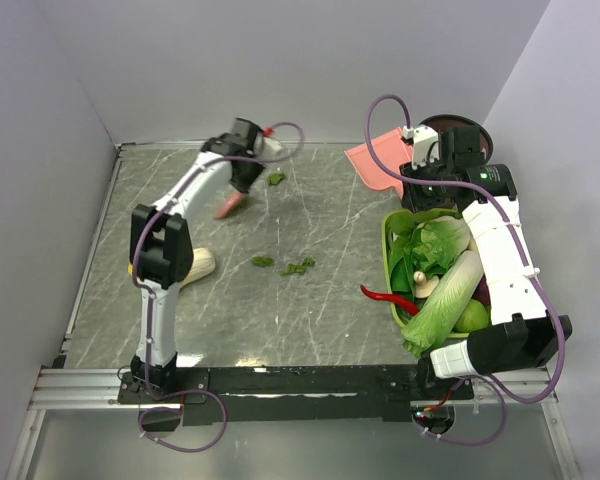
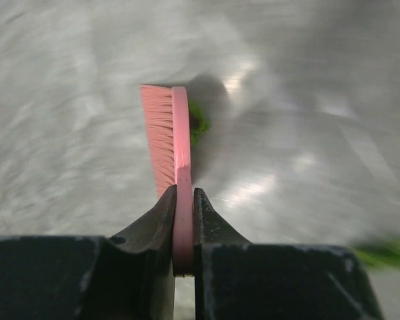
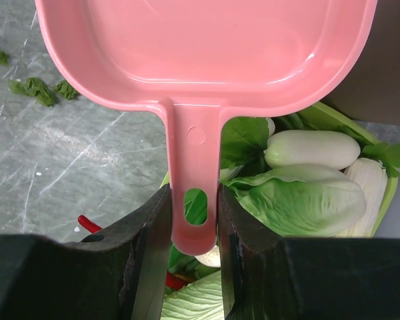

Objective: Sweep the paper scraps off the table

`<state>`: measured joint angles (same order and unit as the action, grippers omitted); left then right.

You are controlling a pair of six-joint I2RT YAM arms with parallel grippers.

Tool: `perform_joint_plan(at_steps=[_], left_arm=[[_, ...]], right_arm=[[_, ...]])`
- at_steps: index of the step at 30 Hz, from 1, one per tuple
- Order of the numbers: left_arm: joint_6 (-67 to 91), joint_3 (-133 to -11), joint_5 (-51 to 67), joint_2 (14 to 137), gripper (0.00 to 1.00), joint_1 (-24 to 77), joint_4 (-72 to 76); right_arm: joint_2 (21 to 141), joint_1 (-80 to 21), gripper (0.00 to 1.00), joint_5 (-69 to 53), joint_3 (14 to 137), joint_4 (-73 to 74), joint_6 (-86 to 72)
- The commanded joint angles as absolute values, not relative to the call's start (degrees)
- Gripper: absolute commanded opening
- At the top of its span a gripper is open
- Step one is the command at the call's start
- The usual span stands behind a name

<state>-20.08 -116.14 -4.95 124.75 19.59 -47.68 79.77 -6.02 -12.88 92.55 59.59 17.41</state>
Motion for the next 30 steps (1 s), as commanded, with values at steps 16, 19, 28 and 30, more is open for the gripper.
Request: perform_joint_plan(at_steps=[16, 19, 28, 30], left_arm=[[-35.76, -125.33, -15.29, 123.65, 0.01, 28.30, -32.81], [-41.03, -126.29, -17.05, 127.43, 0.01, 28.30, -25.24], [-48.16, -126.24, -14.34, 133.69, 0.01, 28.39, -17.67], [-49.74, -124.20, -11.79, 132.11, 0.01, 28.48, -19.15]], right_arm=[[78.05, -6.33, 0.00, -12.04, 91.67, 57.22, 17.49], [77.96, -6.42, 0.00, -12.48, 91.67, 57.39, 17.31], [76.82, -6.42, 0.00, -12.13, 90.79, 57.13, 17.31], [76.64, -6.42, 0.00, -12.13, 90.27, 57.22, 17.49]])
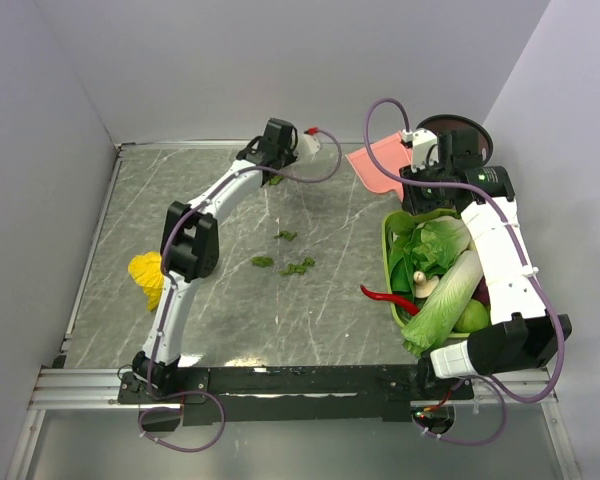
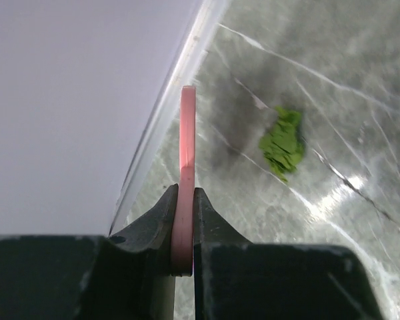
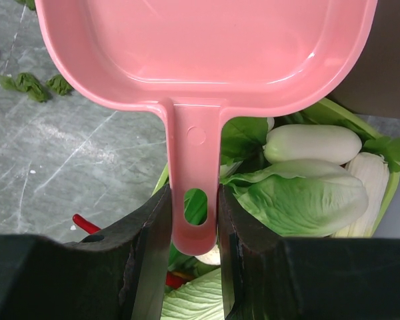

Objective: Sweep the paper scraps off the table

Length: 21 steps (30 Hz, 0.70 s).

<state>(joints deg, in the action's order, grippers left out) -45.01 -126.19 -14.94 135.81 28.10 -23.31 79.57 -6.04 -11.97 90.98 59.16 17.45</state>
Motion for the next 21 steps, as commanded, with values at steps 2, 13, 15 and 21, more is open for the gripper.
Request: perform_joint_plan(at_steps=[2, 13, 15, 21], left_arm=[[-51.58, -121.12, -6.37, 130.53, 0.01, 28.56, -22.57], [-58.02, -101.01, 7.98, 111.46, 0.01, 29.71, -48.05], [-55.73, -97.32, 10.36, 105.34, 0.01, 29.44, -50.19], [-37.57, -86.32, 8.90, 89.59, 0.01, 29.00, -44.15]], right_arm=[[76.38, -6.42, 0.00, -12.22, 89.74, 57.48, 17.84], [81.03, -6.42, 0.00, -10.55, 95.96, 59.76, 20.83], [82.43, -6.76, 0.00, -10.81, 96.68, 60.38, 21.44], [82.88, -15.10, 0.00, -9.50, 92.12, 59.85, 28.20]])
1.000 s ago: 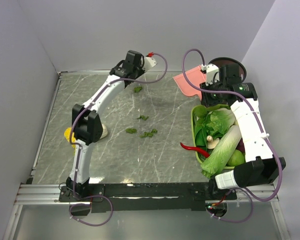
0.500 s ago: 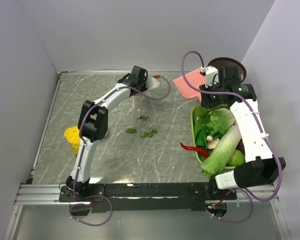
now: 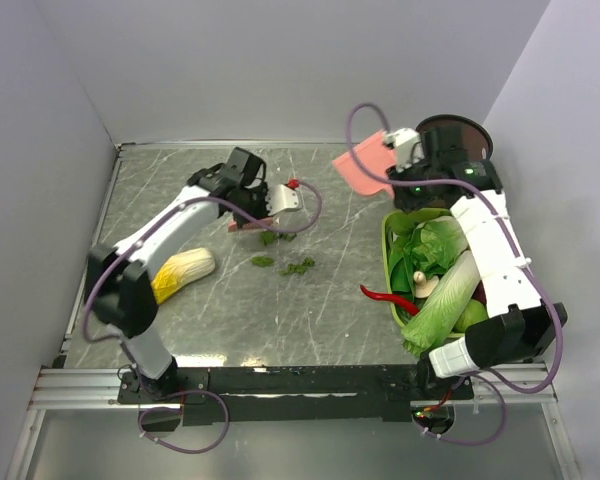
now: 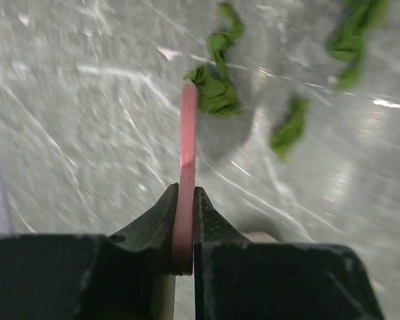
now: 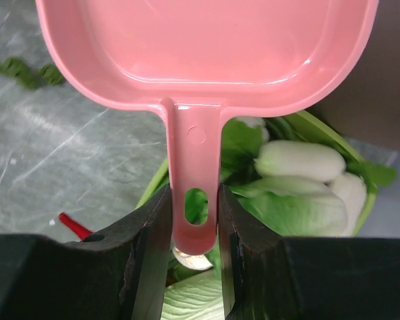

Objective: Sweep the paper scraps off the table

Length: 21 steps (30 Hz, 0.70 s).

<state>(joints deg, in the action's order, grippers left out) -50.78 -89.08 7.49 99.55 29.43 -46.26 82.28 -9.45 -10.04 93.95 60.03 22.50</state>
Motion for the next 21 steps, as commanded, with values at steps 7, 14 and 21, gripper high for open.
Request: perform_joint_plan(at_steps=[7, 14, 21], left_arm=[[-14.70, -85.25, 5.09, 85.16, 0.01, 22.77, -49.02], [-10.37, -87.45, 9.66, 90.25, 0.01, 19.51, -53.61], [-9.67, -89.29, 10.90, 92.72, 0.01, 19.25, -52.73]], right_arm=[[87.00, -22.94, 0.00, -6.42, 86.57, 65.55, 38.83], [96.14, -24.87, 0.00, -4.92, 90.87, 74.17, 42.54], [103.44, -26.89, 0.00, -3.18, 91.07, 78.48, 42.63]])
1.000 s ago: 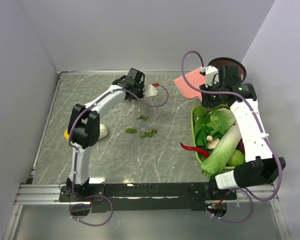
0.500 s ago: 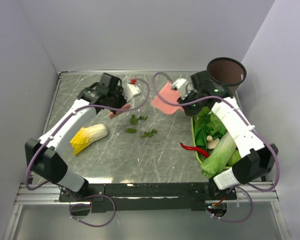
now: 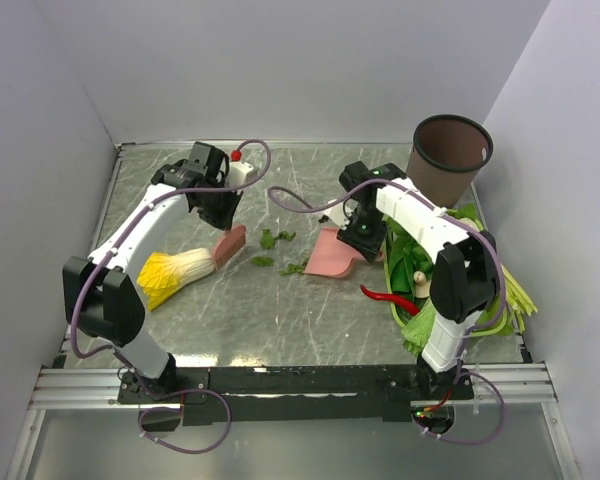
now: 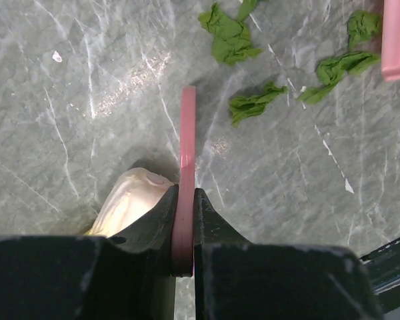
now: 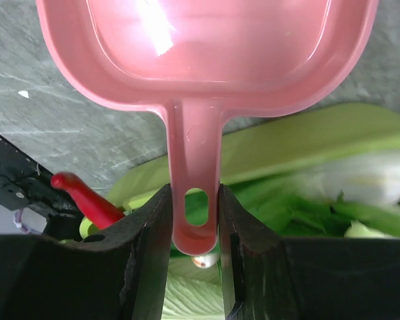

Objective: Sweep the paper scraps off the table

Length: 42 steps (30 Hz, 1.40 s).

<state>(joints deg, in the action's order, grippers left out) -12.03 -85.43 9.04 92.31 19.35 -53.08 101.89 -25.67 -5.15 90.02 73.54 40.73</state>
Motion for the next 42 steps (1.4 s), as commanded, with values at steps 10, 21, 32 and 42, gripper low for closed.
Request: perform_joint_plan(at_steps=[10, 21, 32, 42], left_arm=[[-7.04, -92.46, 9.14, 97.46, 0.01, 19.25, -52.38], [-0.98, -94.30, 27.18, 105.29, 0.01, 19.68, -51.24], [-10.64, -106.97, 56.32, 110.40, 0.01, 17.77, -60.12], [-16.09, -119.35, 48.00, 111.70, 0.01, 4.66, -68.74]], right_arm=[[102.83, -28.30, 0.00, -0.88, 86.40, 79.10, 43.42], [108.01, -33.04, 0.00, 0.79, 86.83, 77.71, 40.26], [113.82, -30.15, 0.00, -6.67, 95.37, 72.07, 36.65], [109.25, -29.62, 0.00, -6.33, 91.41, 71.63, 35.95]])
